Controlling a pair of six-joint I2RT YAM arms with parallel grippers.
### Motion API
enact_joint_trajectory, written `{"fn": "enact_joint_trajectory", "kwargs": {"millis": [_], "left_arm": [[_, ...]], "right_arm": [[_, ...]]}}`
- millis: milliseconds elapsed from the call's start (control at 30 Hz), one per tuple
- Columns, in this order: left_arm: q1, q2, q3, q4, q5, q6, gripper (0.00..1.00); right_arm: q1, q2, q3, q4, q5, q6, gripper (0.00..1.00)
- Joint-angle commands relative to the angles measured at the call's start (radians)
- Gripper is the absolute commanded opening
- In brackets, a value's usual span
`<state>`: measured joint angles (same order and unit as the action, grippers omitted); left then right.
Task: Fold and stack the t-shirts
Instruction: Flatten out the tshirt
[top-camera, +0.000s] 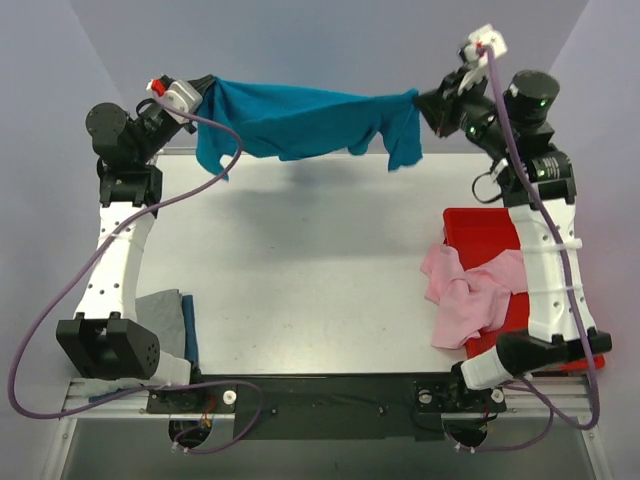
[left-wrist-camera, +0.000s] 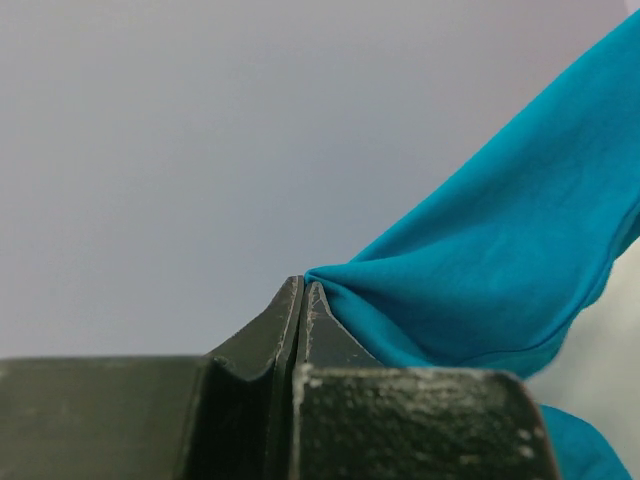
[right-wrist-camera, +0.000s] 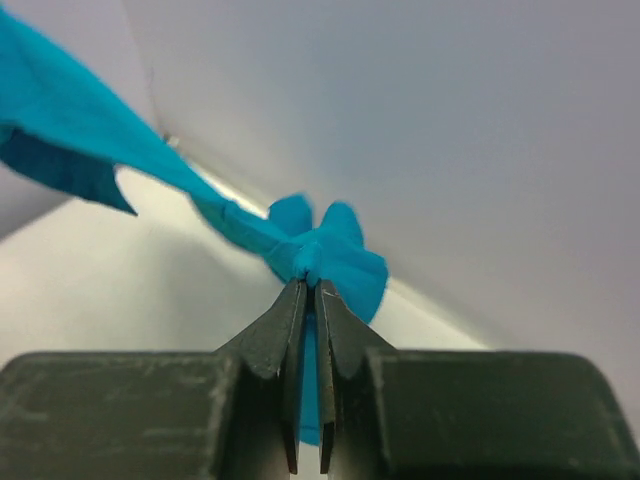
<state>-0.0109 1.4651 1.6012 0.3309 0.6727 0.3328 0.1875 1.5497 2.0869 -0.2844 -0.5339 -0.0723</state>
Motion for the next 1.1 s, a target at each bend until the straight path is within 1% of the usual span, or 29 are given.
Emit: {"fn": "enact_joint_trajectory", "kwargs": {"millis": [0,33,67,100,133,167,200,233,267,300,333,367,433,467,500,533,567,600,633,733,800,833,867,900,933,967,1000,1033,1067], "left_arm": [[0.071,-0.005,-0.092,-0.217,0.223,0.144,0.00],[0.077,0.000,-0.104,-0.258,0.244,0.178,0.00],[0.083,0.007,-0.130,-0.388,0.280,0.304,0.00],[0.083,0.012,-0.147,-0.441,0.284,0.383,0.00],[0.084,0.026,-0.190,-0.536,0.289,0.494,0.19],[0.081,0.034,-0.211,-0.585,0.286,0.555,0.35],[0.077,0.041,-0.259,-0.665,0.268,0.672,0.57],[0.074,0.041,-0.303,-0.712,0.249,0.774,0.66],[0.060,0.037,-0.320,-0.812,0.210,0.840,0.82],[0.052,0.031,-0.348,-0.860,0.191,0.945,0.85],[0.048,0.012,-0.359,-0.948,0.162,0.981,0.86],[0.036,0.000,-0.383,-0.983,0.147,1.009,0.86],[0.020,-0.029,-0.414,-1.103,0.067,1.005,0.81],[-0.021,-0.043,-0.425,-1.128,0.047,1.003,0.69],[-0.050,-0.051,-0.463,-1.157,-0.003,0.984,0.55],[-0.066,-0.069,-0.486,-1.158,-0.022,0.971,0.51],[-0.084,-0.080,-0.553,-1.147,-0.059,0.954,0.47],[-0.093,-0.104,-0.585,-1.145,-0.074,0.959,0.44],[-0.106,-0.118,-0.651,-1.147,-0.103,0.979,0.41],[-0.115,-0.175,-0.737,-1.176,-0.136,0.977,0.41],[-0.115,-0.199,-0.771,-1.239,-0.144,0.974,0.42],[-0.115,-0.215,-0.785,-1.292,-0.145,0.983,0.44],[-0.113,-0.227,-0.793,-1.314,-0.147,0.991,0.46],[-0.113,-0.254,-0.820,-1.351,-0.153,1.018,0.50],[-0.113,-0.271,-0.836,-1.365,-0.157,1.034,0.52],[-0.115,-0.307,-0.874,-1.369,-0.166,1.051,0.55],[-0.116,-0.322,-0.917,-1.366,-0.171,1.058,0.57],[-0.118,-0.354,-0.934,-1.351,-0.188,1.058,0.60],[-0.118,-0.371,-0.973,-1.334,-0.217,1.045,0.62]], "right_arm": [[0.088,-0.112,-0.310,-0.117,-0.054,-0.135,0.00],[0.148,-0.153,-0.424,-0.121,-0.046,-0.153,0.00],[0.174,-0.169,-0.482,-0.127,-0.028,-0.170,0.00],[0.222,-0.180,-0.563,-0.127,-0.025,-0.167,0.00],[0.237,-0.178,-0.611,-0.116,-0.029,-0.135,0.00],[0.265,-0.162,-0.684,-0.104,-0.032,-0.111,0.00],[0.282,-0.149,-0.711,-0.090,-0.056,-0.056,0.00],[0.288,-0.113,-0.750,-0.097,-0.076,-0.038,0.00],[0.302,-0.097,-0.757,-0.117,-0.086,-0.014,0.00],[0.308,-0.061,-0.777,-0.134,-0.087,0.005,0.00],[0.317,-0.036,-0.787,-0.136,-0.092,0.011,0.00],[0.320,-0.028,-0.815,-0.136,-0.092,0.019,0.00],[0.325,-0.004,-0.855,-0.131,-0.089,0.026,0.00],[0.322,0.012,-0.876,-0.131,-0.071,0.025,0.00],[0.322,0.022,-0.886,-0.131,-0.054,0.023,0.00],[0.322,0.039,-0.905,-0.131,-0.048,0.020,0.00],[0.322,0.047,-0.915,-0.133,-0.038,0.019,0.00],[0.322,0.065,-0.924,-0.137,-0.038,0.017,0.00],[0.323,0.076,-0.927,-0.153,-0.044,0.011,0.00],[0.355,0.095,-0.927,-0.176,-0.028,0.008,0.00],[0.388,0.092,-0.921,-0.197,0.012,0.005,0.00],[0.401,0.090,-0.918,-0.212,0.047,0.006,0.00],[0.424,0.089,-0.912,-0.219,0.067,0.009,0.07],[0.453,0.089,-0.906,-0.234,0.109,0.014,0.15],[0.470,0.086,-0.887,-0.245,0.132,0.017,0.35],[0.499,0.082,-0.877,-0.263,0.162,0.020,0.46],[0.512,0.069,-0.852,-0.278,0.187,0.028,0.54],[0.515,0.056,-0.846,-0.280,0.219,0.057,0.57],[0.509,0.020,-0.853,-0.276,0.236,0.112,0.62]]}}
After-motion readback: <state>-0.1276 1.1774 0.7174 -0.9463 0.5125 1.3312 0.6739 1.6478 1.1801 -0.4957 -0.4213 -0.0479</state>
